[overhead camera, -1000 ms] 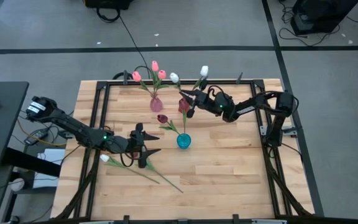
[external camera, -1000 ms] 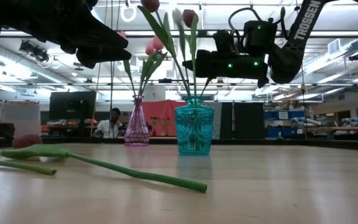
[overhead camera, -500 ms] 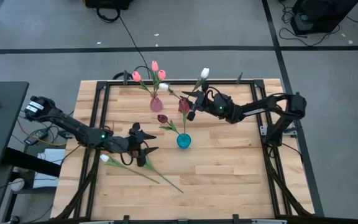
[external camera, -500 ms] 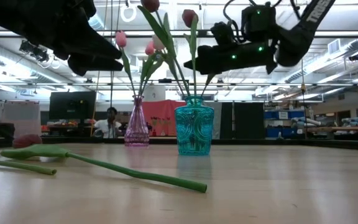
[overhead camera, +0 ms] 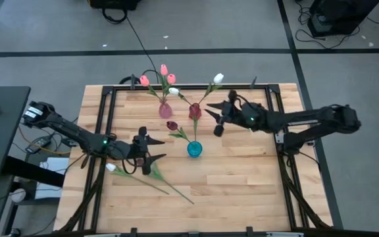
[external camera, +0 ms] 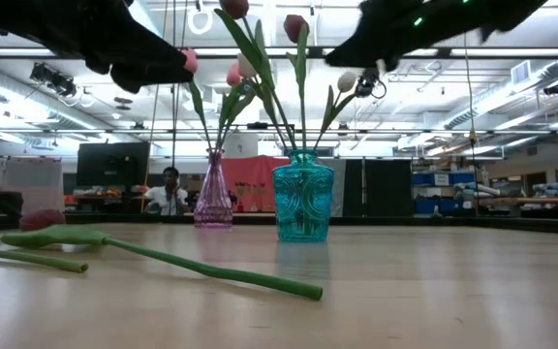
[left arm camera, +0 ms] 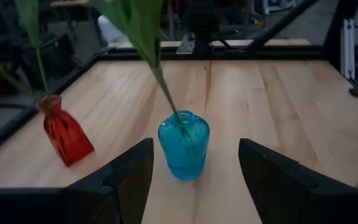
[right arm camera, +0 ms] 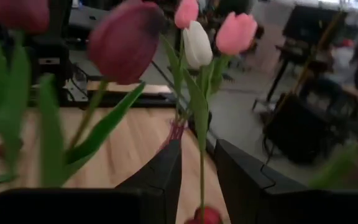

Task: Sort flowers into vase by color
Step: Put the red flower into the blue vase

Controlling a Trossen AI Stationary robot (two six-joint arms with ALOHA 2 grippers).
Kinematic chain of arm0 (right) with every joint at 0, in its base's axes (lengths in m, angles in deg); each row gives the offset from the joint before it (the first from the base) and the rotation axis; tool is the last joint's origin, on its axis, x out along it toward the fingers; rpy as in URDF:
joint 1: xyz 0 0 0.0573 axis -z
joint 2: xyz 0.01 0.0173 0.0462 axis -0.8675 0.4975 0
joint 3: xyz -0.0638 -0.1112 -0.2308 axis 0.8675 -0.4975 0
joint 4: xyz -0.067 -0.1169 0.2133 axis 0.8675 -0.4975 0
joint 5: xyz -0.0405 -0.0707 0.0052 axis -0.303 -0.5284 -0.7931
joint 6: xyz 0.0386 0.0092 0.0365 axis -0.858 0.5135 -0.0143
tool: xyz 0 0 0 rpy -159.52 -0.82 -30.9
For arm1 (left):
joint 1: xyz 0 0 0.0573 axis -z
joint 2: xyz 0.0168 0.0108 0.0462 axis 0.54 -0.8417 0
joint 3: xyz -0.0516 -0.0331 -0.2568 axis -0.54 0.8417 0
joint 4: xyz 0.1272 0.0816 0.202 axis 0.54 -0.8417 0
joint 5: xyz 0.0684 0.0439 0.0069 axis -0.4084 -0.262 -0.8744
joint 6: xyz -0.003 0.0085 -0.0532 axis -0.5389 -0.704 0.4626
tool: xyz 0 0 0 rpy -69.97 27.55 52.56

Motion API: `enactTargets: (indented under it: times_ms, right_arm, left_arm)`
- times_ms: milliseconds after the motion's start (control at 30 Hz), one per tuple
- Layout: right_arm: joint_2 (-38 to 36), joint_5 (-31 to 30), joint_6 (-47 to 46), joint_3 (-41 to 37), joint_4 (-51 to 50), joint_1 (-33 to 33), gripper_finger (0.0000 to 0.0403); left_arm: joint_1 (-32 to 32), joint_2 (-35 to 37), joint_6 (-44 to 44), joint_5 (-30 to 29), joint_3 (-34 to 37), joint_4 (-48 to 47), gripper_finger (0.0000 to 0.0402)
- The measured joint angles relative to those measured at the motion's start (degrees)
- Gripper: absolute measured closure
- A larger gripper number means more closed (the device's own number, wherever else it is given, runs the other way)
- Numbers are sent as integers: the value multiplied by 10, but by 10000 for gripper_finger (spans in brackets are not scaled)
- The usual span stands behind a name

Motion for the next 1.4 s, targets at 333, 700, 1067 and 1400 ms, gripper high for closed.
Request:
enactTargets:
  times_ms: [333,700,1067,1400]
  right_arm:
    - [-78,-105,-231,0,-251,-189,293]
    - [-24,-136,-373,0,-245,-298,293]
    - [46,-152,-434,0,-208,-323,294]
    - [77,-155,-433,0,-169,-325,294]
  left_arm:
    - [0,40,14,53,0,-113,161]
    - [22,-54,92,246,-15,-162,161]
    - [39,-204,-22,242,-76,-164,174]
    - [43,-286,-37,232,-78,-94,219]
